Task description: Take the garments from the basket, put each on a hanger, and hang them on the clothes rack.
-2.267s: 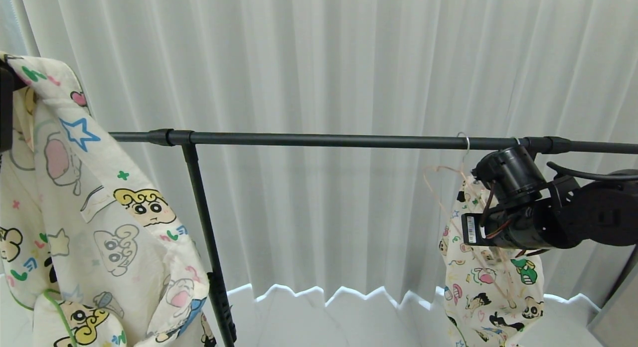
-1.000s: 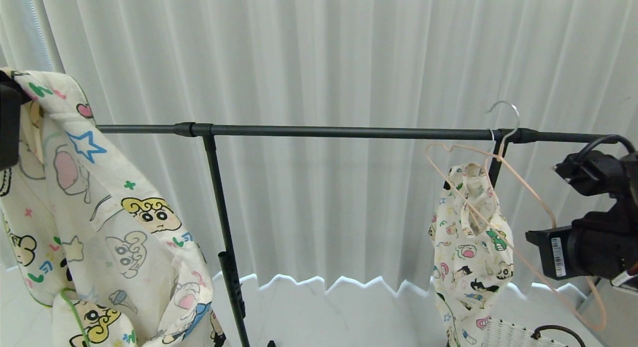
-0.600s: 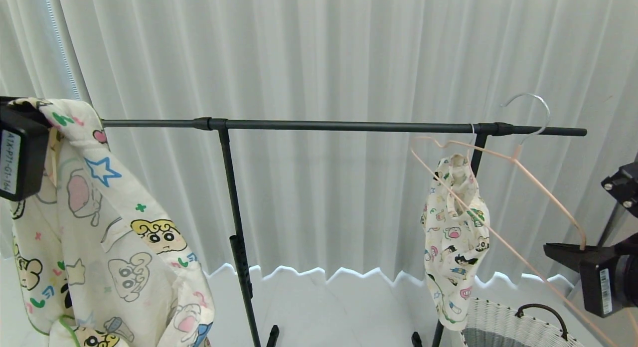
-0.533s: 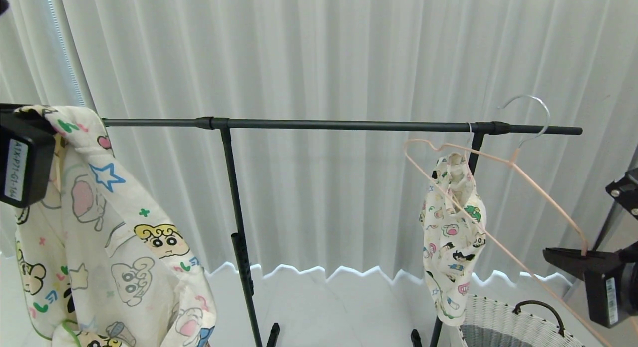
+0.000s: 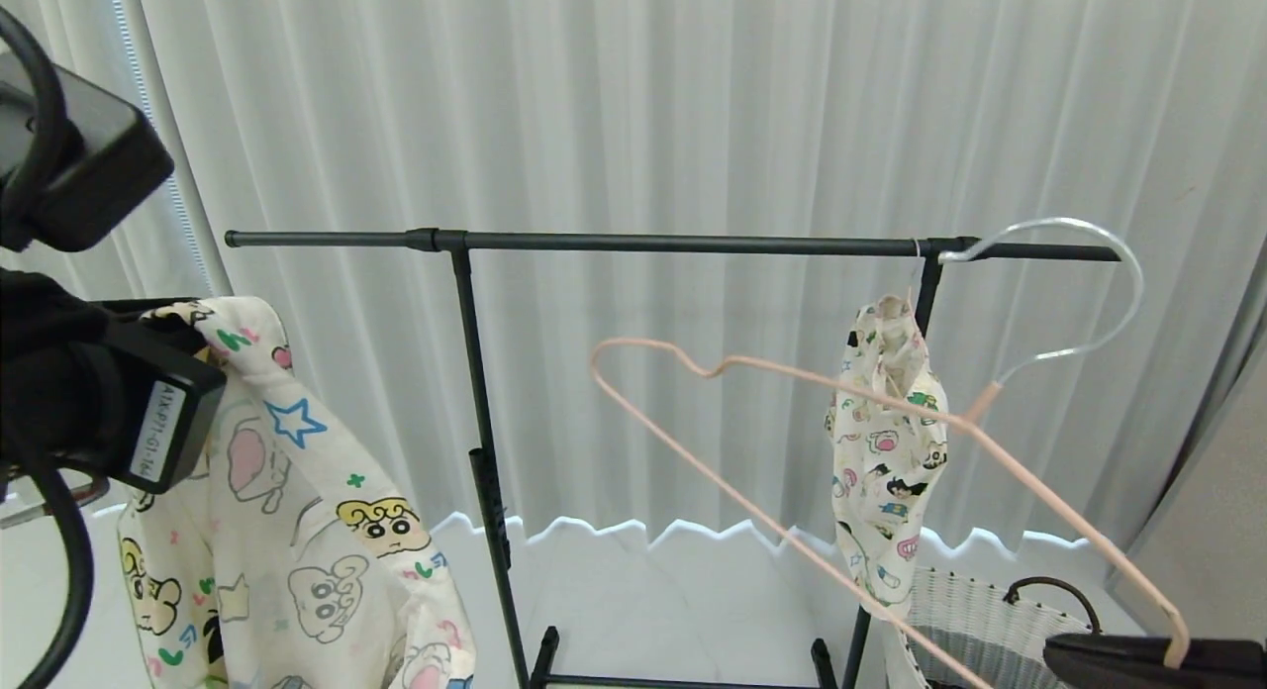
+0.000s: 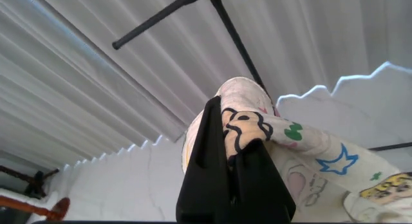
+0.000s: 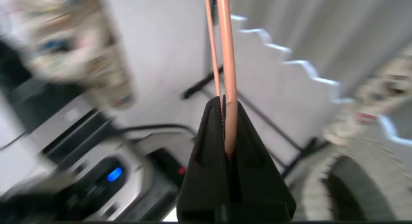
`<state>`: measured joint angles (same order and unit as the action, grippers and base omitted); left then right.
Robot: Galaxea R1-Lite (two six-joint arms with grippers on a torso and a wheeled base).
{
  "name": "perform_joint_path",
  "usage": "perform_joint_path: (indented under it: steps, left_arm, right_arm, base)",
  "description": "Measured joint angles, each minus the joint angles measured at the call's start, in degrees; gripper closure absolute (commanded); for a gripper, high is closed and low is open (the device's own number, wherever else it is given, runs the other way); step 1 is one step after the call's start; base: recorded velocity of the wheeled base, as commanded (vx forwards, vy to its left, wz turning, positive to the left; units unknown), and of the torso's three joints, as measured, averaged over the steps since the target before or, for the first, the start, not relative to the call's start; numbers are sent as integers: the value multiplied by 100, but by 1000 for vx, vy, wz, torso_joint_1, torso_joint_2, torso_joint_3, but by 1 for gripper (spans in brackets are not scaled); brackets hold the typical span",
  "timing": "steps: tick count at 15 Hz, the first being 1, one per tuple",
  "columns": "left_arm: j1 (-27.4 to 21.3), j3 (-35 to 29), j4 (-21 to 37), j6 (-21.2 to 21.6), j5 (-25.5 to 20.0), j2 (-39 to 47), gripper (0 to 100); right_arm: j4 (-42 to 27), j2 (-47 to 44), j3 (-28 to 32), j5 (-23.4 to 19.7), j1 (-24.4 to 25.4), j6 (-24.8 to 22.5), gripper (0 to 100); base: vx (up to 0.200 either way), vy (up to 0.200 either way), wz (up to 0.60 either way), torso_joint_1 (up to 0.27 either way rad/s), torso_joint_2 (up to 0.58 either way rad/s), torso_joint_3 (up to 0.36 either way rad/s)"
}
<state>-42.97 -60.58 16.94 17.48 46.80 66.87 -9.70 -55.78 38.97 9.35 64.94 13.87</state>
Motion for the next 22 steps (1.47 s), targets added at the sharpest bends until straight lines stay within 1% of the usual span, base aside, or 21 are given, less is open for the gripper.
perform_joint_path:
  steps: [2,4,5,6,8,9,11,15,19,22]
  left_arm:
    - [0,10,0,-714,11,271,100]
    - [9,-15,0,-1314,17,606,100]
    - [-13,-52,2,-1521,17,745,100]
    - [-82,-146,0,-1821,17,894,100]
    - [-165,-382,-4,-2183,17,1135,100]
    - [-179,-497,-1,-2278,17,1235,100]
    - [-189,-660,-4,-2316,20,1368,100]
    - [-228,-905,-4,-2358,20,1495,100]
    - [-405,-1056,0,-2402,20,1618,100]
    - [-484,-1123,0,-2404,20,1676,100]
  right_arm:
    - [115,227,-204,-446,85,18,100]
    - [145,364,-267,-730,118,62,100]
    - [190,389,-276,-880,123,63,100]
    - [256,385,-276,-1008,124,71,100]
    - [336,306,-278,-1173,124,230,100]
    - [446,240,-271,-1246,124,343,100]
    - [497,107,-254,-1269,124,440,100]
    - [539,-124,-249,-1334,116,475,100]
    - [1248,-397,-249,-1345,105,708,100]
    - [1353,-584,-246,-1375,107,818,100]
  base:
    - [0,0,0,0,0,0]
    - [0,0,0,0,0,0]
    - [0,0,0,0,0,0]
    - [0,0,0,0,0,0]
    - [0,0,0,0,0,0]
    - [0,0,0,0,0,0]
    - [0,0,0,0,0,0]
    - [0,0,0,0,0,0]
    - [0,0,0,0,0,0]
    - [0,0,0,0,0,0]
